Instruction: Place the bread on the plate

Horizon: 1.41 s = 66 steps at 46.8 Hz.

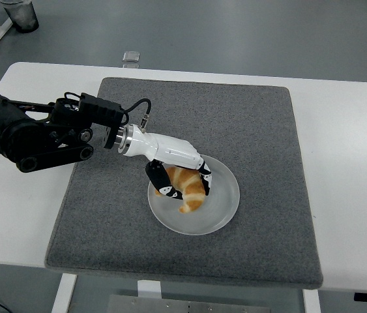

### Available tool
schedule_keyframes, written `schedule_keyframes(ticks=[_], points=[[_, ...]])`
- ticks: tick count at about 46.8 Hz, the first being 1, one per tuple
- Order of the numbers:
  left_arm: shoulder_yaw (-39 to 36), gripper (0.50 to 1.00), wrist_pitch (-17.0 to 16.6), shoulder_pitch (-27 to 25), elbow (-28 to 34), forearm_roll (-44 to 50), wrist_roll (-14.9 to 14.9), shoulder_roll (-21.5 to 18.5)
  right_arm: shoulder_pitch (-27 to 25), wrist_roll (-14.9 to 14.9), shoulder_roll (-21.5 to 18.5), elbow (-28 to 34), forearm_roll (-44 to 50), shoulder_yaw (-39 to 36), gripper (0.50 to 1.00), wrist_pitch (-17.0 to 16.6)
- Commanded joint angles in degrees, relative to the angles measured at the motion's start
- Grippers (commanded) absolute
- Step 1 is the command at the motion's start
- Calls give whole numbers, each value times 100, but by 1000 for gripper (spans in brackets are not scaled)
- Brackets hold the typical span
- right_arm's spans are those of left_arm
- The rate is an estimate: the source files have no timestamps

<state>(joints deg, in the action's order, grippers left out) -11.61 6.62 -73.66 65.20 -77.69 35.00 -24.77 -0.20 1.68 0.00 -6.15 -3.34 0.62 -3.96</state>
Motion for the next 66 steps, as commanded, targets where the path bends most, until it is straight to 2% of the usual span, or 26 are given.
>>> schedule_keyframes(ticks=[1,10,13,17,21,26,29,41,51,58,66], points=[[0,500,-3,18,-42,8,0,77,-7,-1,0,0,0,0,952,0],[9,503,-125,106,-121,8,0,112,-7,-1,0,0,0,0,952,0],[-17,619,-205,141,-130,8,0,112,2,-1,0,0,0,0,952,0],[-17,698,-214,194,-147,8,0,130,2,-1,0,0,0,0,952,0],[-17,754,-214,194,-147,17,0,139,-7,-1,0,0,0,0,952,0],[9,917,-214,194,-147,52,0,139,-7,-1,0,0,0,0,954,0],[18,988,-214,194,-147,105,0,139,-7,-1,0,0,0,0,954,0],[220,994,-205,150,-112,157,0,130,2,-1,0,0,0,0,952,0],[975,1000,-47,106,-121,561,0,69,2,-1,0,0,0,0,952,0],[1432,1000,155,168,-253,1299,0,51,2,-1,0,0,0,0,952,0],[1609,1000,164,212,-604,2915,0,60,2,-1,0,0,0,0,952,0]])
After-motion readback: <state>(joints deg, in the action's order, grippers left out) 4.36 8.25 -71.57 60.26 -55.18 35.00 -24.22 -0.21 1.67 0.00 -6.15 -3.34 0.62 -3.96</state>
